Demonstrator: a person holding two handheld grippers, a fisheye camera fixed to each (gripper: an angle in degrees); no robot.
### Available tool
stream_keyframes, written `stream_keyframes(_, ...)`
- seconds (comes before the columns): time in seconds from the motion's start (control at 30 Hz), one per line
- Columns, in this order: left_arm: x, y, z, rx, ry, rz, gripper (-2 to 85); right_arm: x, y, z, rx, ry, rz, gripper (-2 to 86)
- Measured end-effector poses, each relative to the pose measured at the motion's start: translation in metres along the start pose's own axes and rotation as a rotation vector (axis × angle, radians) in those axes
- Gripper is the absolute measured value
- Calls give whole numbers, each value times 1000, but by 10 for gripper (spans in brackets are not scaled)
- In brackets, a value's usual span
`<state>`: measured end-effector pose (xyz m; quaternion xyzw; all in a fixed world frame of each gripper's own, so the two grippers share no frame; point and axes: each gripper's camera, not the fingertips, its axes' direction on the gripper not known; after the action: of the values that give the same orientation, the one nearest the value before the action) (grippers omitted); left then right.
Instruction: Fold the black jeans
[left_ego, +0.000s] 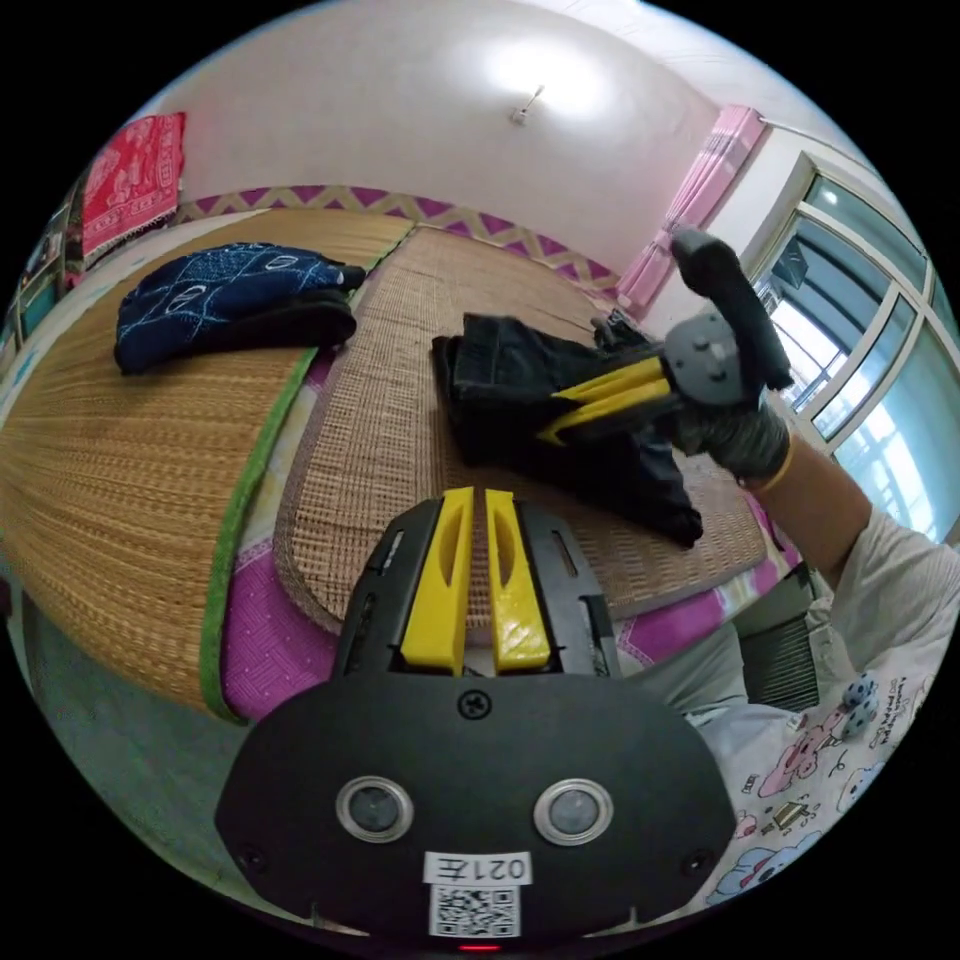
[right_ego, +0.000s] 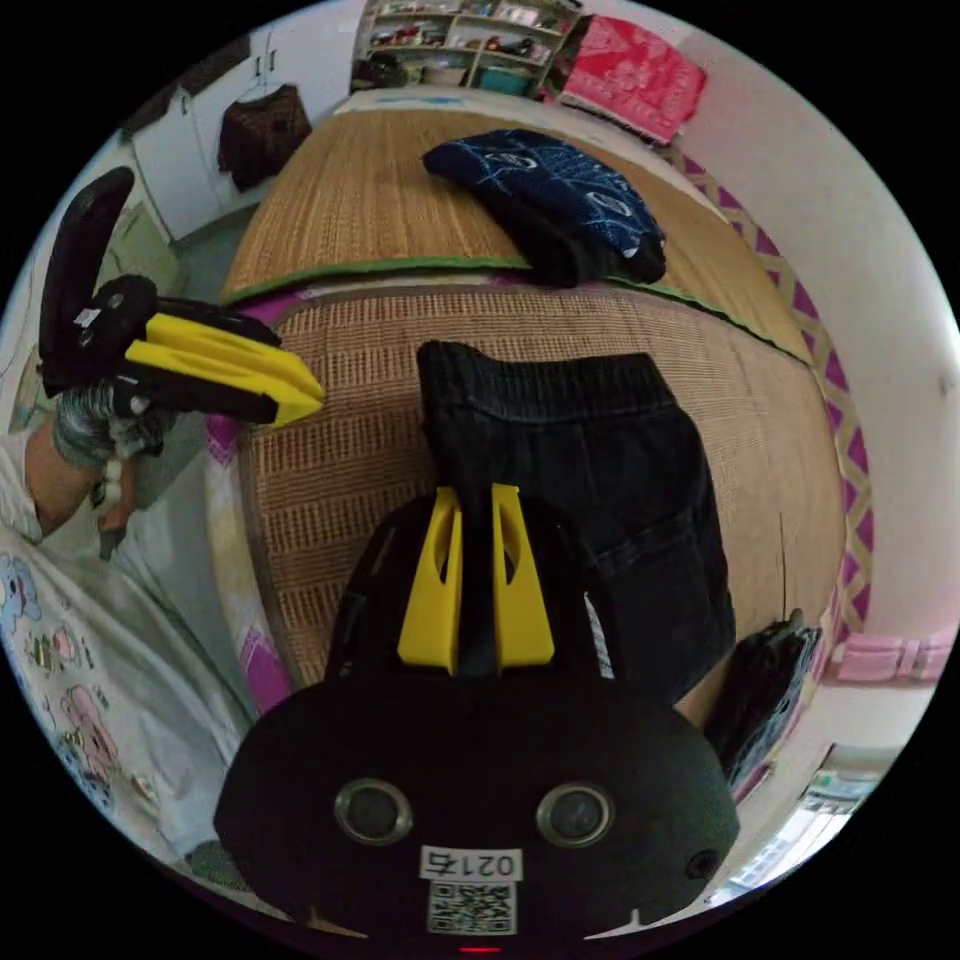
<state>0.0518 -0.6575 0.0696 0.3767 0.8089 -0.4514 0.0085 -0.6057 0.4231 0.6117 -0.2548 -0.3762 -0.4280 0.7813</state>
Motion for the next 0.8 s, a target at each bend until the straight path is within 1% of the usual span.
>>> stream_keyframes(0.07, 1, 4, 0, -22, -21, 7, -9, -1, 14, -13, 98, 11, 98, 56)
stream_keyframes(0.17, 0, 6, -5, -32, -33, 0, -9, 10, 26, -26, 153, -88, 164, 60)
stream_keyframes(0.23, 1, 6, -11, -18, -38, -5, -9, 10, 31, -34, 181, -117, 174, 59)
stream_keyframes(0.3, 2, 6, -14, -9, -49, -5, -9, 3, 32, -43, 187, -103, 168, 51)
stream_keyframes(0.37, 3, 6, -15, -10, -51, -7, -10, -12, 33, -56, 205, -60, 155, 18)
stream_keyframes(0.47, 4, 8, -15, -15, -53, -14, -10, -30, 30, -68, 201, 20, 140, 9)
stream_keyframes(0.67, 10, 10, -13, -28, -71, -11, -10, -50, 23, -87, 194, 68, 143, 18)
stream_keyframes(0.8, 11, 12, -15, -23, -78, -21, -10, -59, 18, -103, 215, 42, 151, 47)
